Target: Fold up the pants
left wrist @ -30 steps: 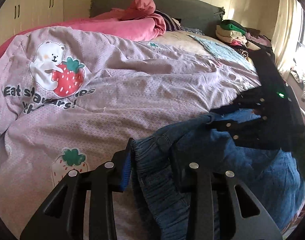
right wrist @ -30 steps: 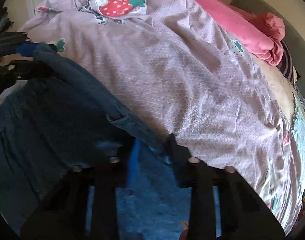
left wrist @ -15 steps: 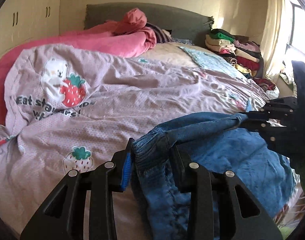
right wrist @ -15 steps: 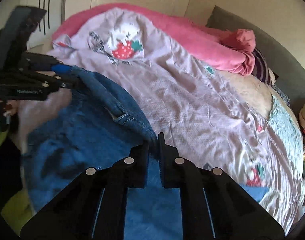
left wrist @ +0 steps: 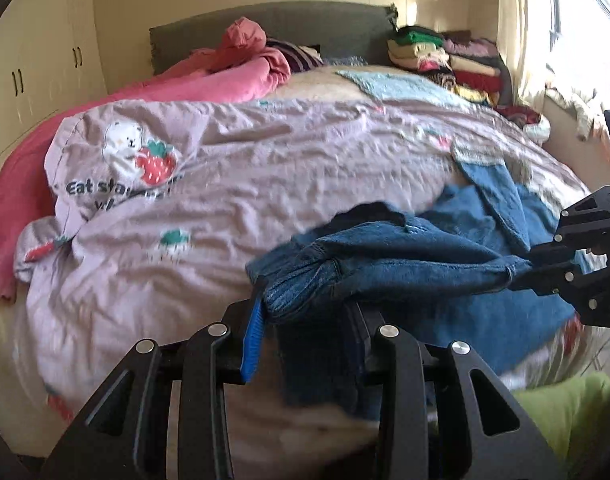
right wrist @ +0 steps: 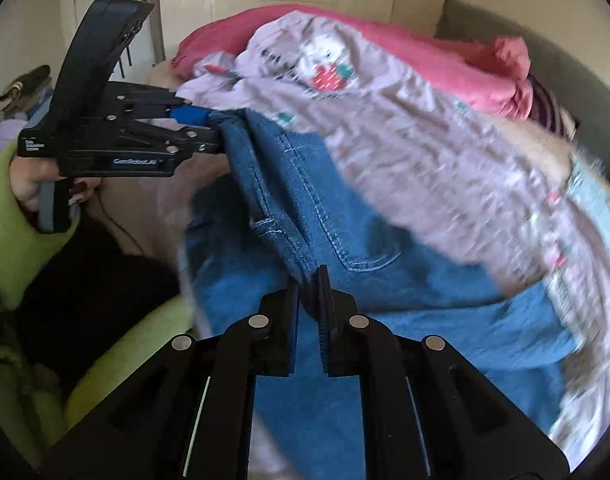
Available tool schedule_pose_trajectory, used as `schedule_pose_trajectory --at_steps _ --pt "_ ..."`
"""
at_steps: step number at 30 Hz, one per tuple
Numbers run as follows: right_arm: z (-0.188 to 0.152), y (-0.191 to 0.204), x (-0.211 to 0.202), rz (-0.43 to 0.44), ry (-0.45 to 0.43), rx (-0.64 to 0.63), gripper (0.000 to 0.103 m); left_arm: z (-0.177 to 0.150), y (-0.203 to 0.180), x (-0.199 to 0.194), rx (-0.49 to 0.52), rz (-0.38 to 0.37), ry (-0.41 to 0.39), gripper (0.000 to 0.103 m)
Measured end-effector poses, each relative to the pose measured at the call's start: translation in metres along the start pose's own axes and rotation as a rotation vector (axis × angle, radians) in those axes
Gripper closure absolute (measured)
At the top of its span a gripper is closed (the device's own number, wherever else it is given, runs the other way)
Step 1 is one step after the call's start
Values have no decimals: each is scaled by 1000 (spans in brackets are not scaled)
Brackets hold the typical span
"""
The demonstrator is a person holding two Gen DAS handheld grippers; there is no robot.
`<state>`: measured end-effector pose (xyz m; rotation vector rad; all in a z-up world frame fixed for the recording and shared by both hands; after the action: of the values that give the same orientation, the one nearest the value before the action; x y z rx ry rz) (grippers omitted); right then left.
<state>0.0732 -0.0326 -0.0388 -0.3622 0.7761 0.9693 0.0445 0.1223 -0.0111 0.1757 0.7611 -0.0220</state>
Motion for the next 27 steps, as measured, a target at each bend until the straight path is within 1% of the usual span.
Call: schedule_pose_trajectory --at_steps 5,9,12,14,15,18,19,22,23,25,27 --pt "-18 15 10 17 35 15 99 -22 -5 5 3 8 67 69" --pt "-27 29 16 15 58 -32 99 -33 -2 7 -19 10 114 66" --pt "-33 33 21 42 79 -21 98 -38 1 4 -33 11 129 66" --pt "-36 34 23 43 91 -30 98 -41 1 -1 -40 3 134 65" --pt "-37 34 24 52 95 -28 96 -44 1 -4 -45 5 139 65" --pt "-40 33 26 67 103 -20 95 -51 8 -16 -68 41 159 65" --pt "-41 32 27 74 107 -9 95 -50 10 -21 -84 41 151 65" --pt "-43 31 29 92 109 8 92 -42 16 -36 -141 16 108 66" --pt "-43 32 29 94 110 8 91 -36 14 -38 -151 -7 89 66" --pt "-43 35 28 103 108 4 84 -23 5 -34 -165 -64 72 66" --pt "-43 38 24 110 103 -3 78 -8 -8 -26 -157 -119 48 66"
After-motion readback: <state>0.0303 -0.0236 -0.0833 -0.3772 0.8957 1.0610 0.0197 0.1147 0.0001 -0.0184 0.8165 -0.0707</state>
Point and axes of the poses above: each gripper's, at about its wrist camera, not at the fingertips, and x roughly the way its jaws point, y to its left, z to its top, the point moved 3 cm from there along x, roughly the way its jaws point, and after that the axes turned 8 degrees about x, right-handed, at the moved point
